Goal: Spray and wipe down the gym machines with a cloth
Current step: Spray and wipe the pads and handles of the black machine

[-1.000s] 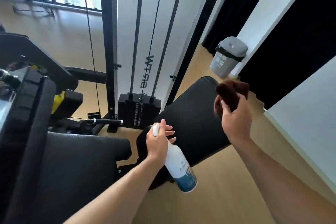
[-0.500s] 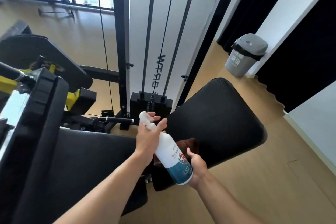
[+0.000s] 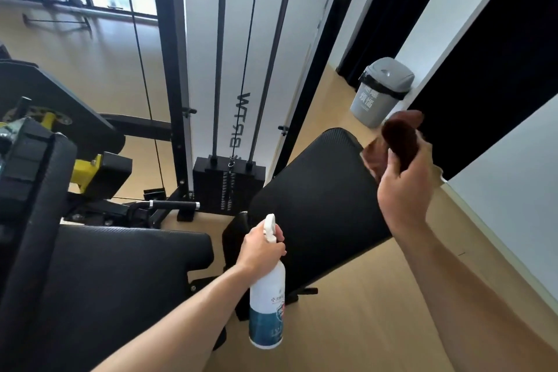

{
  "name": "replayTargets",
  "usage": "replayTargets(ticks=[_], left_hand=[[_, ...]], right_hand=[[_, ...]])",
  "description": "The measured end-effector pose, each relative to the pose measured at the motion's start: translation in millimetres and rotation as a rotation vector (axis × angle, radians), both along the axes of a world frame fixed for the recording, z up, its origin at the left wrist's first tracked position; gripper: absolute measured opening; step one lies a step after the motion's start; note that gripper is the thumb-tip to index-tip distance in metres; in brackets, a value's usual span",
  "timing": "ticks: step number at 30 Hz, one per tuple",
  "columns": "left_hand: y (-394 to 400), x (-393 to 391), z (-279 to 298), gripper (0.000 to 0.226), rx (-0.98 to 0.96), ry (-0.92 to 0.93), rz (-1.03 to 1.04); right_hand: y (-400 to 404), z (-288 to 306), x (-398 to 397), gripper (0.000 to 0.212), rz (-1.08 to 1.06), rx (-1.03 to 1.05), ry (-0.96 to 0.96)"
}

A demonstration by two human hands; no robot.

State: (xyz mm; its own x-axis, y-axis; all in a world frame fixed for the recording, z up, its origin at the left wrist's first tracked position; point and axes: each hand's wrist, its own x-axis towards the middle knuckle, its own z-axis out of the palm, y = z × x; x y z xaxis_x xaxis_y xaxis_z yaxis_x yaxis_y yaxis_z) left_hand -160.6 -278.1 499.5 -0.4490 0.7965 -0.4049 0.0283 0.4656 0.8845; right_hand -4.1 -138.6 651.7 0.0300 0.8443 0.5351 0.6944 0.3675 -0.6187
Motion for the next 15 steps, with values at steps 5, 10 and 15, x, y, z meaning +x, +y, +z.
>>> replayTargets(ticks=[5, 10, 15], left_hand=[[6, 7, -13, 0.022, 0.001, 0.036, 0.014], [-20, -1, -26, 0.028, -0.023, 0.106, 0.18], [-72, -48, -23, 0.026, -0.033, 0.134, 0.495]], right_hand=[[30, -23, 23, 0.032, 0.094, 0.014, -0.701], [27, -72, 27, 0.038, 0.156, -0.082, -0.913], [-15, -72, -70, 0.026, 0.416, -0.493, -0.321]])
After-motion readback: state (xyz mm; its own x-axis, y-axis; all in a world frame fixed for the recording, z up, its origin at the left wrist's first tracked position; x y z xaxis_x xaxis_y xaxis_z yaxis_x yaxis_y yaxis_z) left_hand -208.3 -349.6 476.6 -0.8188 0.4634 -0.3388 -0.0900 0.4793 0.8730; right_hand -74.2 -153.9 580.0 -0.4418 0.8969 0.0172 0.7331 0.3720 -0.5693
